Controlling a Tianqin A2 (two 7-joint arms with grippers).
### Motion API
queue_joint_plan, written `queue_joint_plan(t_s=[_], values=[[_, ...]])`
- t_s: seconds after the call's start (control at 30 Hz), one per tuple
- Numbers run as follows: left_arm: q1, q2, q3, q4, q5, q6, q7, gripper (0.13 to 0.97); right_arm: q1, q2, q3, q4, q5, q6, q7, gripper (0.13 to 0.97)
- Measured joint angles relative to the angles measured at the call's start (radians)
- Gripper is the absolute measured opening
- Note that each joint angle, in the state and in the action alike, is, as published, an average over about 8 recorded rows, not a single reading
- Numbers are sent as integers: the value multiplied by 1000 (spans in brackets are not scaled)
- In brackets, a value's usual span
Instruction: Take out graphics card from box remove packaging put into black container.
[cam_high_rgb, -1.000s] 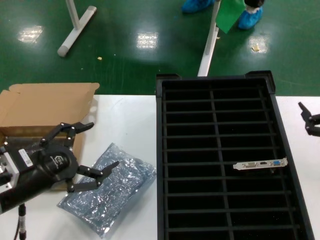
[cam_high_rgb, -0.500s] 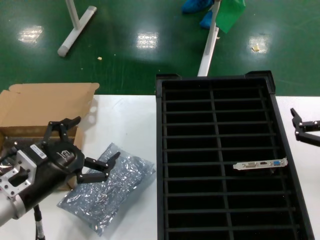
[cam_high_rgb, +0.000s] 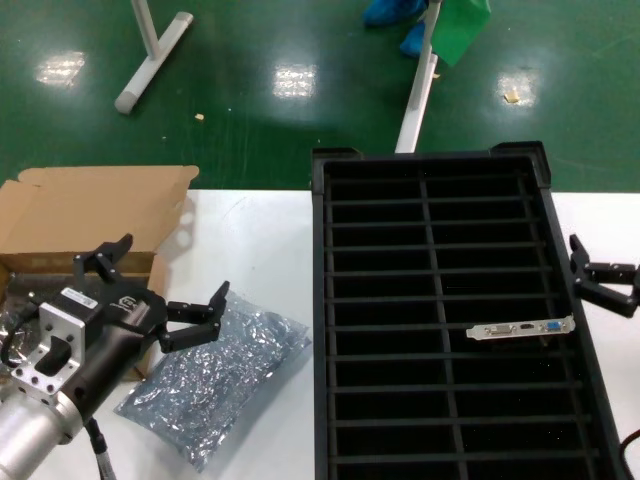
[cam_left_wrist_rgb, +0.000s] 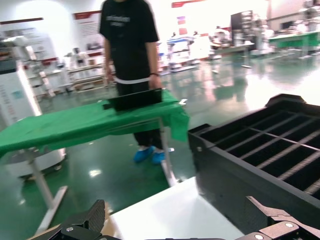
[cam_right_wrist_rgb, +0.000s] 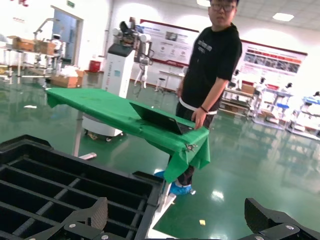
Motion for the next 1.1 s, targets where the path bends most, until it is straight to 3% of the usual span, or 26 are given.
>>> queue_joint_plan(t_s=[0.57, 1.1], values=[[63, 150, -15, -62, 89, -269, -107, 966, -37, -103, -35, -41, 111, 105, -58, 966], [68, 161, -17, -67, 96, -290, -115, 966, -40, -111, -37, -44, 119, 113, -62, 966]])
